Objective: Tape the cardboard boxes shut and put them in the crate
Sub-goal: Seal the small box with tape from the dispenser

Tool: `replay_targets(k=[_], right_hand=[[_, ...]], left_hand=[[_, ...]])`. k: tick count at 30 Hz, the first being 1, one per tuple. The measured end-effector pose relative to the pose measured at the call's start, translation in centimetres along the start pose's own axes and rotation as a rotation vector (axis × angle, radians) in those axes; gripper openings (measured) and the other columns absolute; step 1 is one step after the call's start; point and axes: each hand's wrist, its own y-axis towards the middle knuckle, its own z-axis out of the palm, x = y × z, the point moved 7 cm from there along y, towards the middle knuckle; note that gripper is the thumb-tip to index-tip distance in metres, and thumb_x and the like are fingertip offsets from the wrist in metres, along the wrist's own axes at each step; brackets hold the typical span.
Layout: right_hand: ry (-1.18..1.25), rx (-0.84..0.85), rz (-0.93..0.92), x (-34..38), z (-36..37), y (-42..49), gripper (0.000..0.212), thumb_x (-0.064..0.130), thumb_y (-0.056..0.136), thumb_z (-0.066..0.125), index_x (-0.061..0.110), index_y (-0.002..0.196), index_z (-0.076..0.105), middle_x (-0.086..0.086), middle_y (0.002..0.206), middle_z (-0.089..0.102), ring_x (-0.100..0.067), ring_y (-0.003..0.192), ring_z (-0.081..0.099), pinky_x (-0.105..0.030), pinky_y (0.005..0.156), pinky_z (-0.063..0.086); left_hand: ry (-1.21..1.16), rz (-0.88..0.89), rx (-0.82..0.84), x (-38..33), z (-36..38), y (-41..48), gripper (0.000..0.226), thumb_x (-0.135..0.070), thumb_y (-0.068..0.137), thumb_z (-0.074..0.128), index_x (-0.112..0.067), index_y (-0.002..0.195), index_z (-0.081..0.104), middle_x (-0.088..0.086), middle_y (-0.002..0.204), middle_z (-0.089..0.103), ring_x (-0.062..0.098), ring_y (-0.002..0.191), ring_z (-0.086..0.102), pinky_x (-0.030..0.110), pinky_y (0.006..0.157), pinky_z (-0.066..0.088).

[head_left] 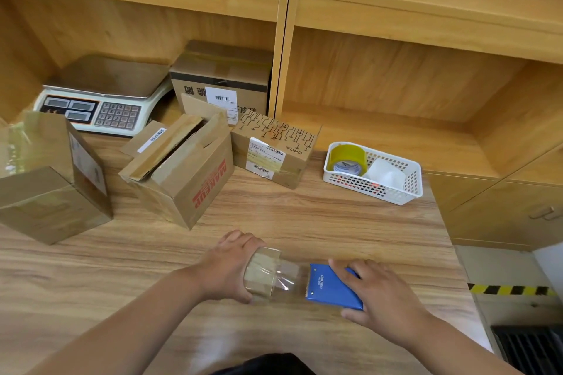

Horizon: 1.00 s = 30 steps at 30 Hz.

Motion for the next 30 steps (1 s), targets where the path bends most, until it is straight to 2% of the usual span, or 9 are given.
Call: replay_targets(k=[7, 11, 14, 16, 18, 22, 24, 26, 30], right_hand=[[-0.003, 0.019, 0.007, 1.7, 2.0, 2.3, 0.101, 0.073, 0.04, 0.07, 0.029, 0.127, 0.045, 0.015, 0.082, 0.06, -0.005, 0.064, 0.058, -0.018, 0.061, 0.049], [-0.002, -0.014, 0.026, 2.2, 1.1, 3.0, 0.106, 0.072, 0.037, 0.077, 0.028, 0.128, 0.044, 0.013, 0.08, 0.058, -0.007, 0.061, 0.056, -0.019, 0.058, 0.048], [-0.023, -0.062, 0.026, 3.1, -0.1, 3.9, 0.103, 0.07, 0.041, 0.078, 0.028, 0.13, 0.045, 0.011, 0.082, 0.058, -0.009, 0.064, 0.056, -0.021, 0.06, 0.048], [-0.026, -0.07, 0.015, 4.5, -0.5, 5.0, 0.102, 0.07, 0.045, 0.076, 0.028, 0.132, 0.045, 0.011, 0.084, 0.057, -0.009, 0.065, 0.056, -0.022, 0.061, 0.05], [-0.016, -0.061, 0.006, 6.0, -0.5, 6.3, 0.1, 0.071, 0.047, 0.073, 0.028, 0.132, 0.044, 0.011, 0.084, 0.056, -0.009, 0.065, 0.056, -0.023, 0.063, 0.051], [0.007, -0.035, -0.004, 8.4, -0.7, 8.5, 0.097, 0.073, 0.047, 0.069, 0.028, 0.131, 0.047, 0.012, 0.084, 0.056, -0.008, 0.065, 0.056, -0.021, 0.063, 0.05], [0.004, -0.016, -0.006, 9.5, -0.8, 9.4, 0.097, 0.072, 0.045, 0.07, 0.029, 0.129, 0.049, 0.012, 0.082, 0.055, -0.009, 0.064, 0.056, -0.021, 0.061, 0.05], [-0.003, 0.013, -0.014, 10.6, -0.7, 10.2, 0.097, 0.072, 0.042, 0.072, 0.029, 0.127, 0.054, 0.011, 0.08, 0.056, -0.01, 0.062, 0.056, -0.023, 0.059, 0.05], [-0.008, 0.069, -0.014, 12.0, -0.6, 11.2, 0.094, 0.069, 0.037, 0.076, 0.028, 0.121, 0.063, 0.009, 0.078, 0.057, -0.013, 0.06, 0.056, -0.025, 0.057, 0.05]], left_hand=[[-0.017, 0.021, -0.006, -0.1, 0.0, -0.2, 0.096, -0.052, 0.062, 0.076, -0.023, 0.141, 0.03, -0.009, 0.132, 0.036, 0.009, 0.121, 0.027, 0.014, 0.102, 0.019], [0.06, 0.017, -0.048, 1.5, -0.3, -1.3, 0.094, -0.065, 0.064, 0.064, -0.023, 0.14, 0.027, -0.007, 0.137, 0.031, 0.012, 0.136, 0.016, 0.031, 0.114, 0.026], [0.285, 0.064, -0.131, 3.3, -1.3, -2.5, 0.097, -0.083, 0.054, 0.043, -0.016, 0.124, 0.045, -0.001, 0.121, 0.052, 0.017, 0.125, 0.034, 0.039, 0.109, 0.029], [0.322, 0.038, -0.131, 4.8, -1.7, -3.6, 0.101, -0.087, 0.05, 0.035, -0.014, 0.119, 0.049, 0.0, 0.114, 0.055, 0.021, 0.119, 0.039, 0.04, 0.106, 0.025], [0.312, -0.024, -0.144, 6.3, -2.2, -4.6, 0.102, -0.089, 0.045, 0.041, -0.018, 0.118, 0.049, -0.001, 0.111, 0.056, 0.02, 0.117, 0.04, 0.039, 0.104, 0.024], [0.157, -0.155, -0.124, 8.9, -2.0, -6.5, 0.112, -0.082, 0.024, 0.068, -0.019, 0.116, 0.051, -0.003, 0.104, 0.06, 0.017, 0.11, 0.04, 0.029, 0.098, 0.03], [0.126, -0.193, -0.109, 9.7, -1.5, -7.0, 0.114, -0.073, 0.033, 0.077, -0.018, 0.128, 0.046, -0.001, 0.116, 0.057, 0.017, 0.119, 0.038, 0.025, 0.105, 0.031], [0.075, -0.235, -0.097, 10.3, -0.7, -7.4, 0.107, -0.06, 0.056, 0.079, -0.018, 0.142, 0.032, -0.002, 0.138, 0.041, 0.017, 0.135, 0.026, 0.024, 0.111, 0.018], [-0.057, -0.299, -0.053, 11.2, 0.8, -8.0, 0.104, -0.054, 0.067, 0.074, -0.02, 0.148, 0.018, -0.005, 0.149, 0.029, 0.012, 0.141, 0.018, 0.022, 0.111, 0.012]])
